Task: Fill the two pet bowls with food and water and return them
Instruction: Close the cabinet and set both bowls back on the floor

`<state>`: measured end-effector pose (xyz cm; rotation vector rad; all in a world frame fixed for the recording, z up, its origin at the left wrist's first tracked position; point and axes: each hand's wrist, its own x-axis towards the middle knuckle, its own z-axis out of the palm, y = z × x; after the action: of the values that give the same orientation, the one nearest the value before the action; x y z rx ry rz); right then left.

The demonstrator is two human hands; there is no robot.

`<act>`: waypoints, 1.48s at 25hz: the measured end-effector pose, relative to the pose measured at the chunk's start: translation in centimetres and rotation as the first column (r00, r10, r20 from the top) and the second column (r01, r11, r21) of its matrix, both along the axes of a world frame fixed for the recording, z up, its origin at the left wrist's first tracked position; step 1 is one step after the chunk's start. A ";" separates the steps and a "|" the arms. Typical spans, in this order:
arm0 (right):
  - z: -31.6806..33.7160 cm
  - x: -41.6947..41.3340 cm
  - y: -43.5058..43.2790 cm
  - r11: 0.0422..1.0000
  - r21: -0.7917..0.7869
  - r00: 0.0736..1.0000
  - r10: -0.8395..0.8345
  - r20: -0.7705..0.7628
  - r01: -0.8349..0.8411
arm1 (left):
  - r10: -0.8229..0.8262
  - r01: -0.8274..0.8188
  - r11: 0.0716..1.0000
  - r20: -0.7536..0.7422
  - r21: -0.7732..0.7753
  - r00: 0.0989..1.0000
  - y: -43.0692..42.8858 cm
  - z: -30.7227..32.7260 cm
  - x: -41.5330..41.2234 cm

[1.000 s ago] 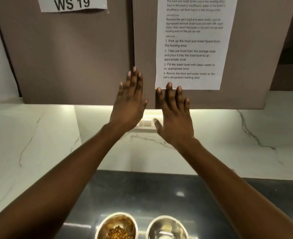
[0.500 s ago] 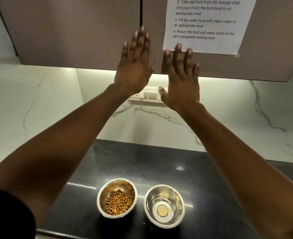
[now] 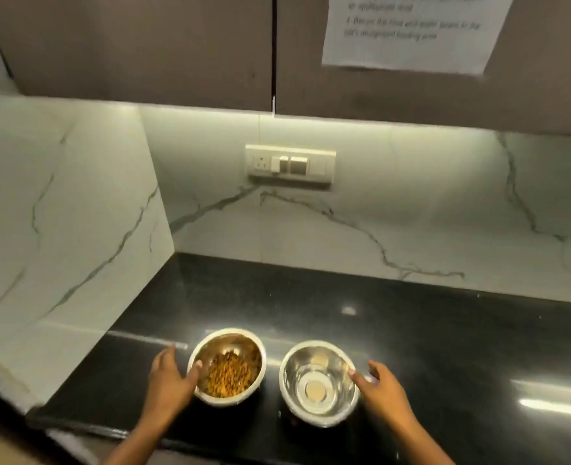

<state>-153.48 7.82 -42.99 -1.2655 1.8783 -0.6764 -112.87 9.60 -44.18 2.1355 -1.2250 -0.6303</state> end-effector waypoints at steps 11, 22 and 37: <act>-5.0 2.8 2.6 0.963 0.194 0.897 -0.248 0.365 0.187 | 0.287 -0.267 0.956 -0.597 0.124 0.749 1.5 -4.9 -2.0; -3.7 4.2 1.0 0.995 0.096 0.945 -0.012 0.327 -0.020 | 0.379 -0.414 0.903 -0.670 0.115 0.639 4.3 -4.3 -1.2; -3.0 23.8 5.8 0.810 0.052 0.783 0.545 0.300 -0.584 | 0.612 -0.824 0.562 -0.707 0.074 0.354 26.2 -1.5 10.9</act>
<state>-129.64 13.62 -45.99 -1.4623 1.1976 -0.3537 -101.94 35.81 -45.72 1.6635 0.1219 -0.6354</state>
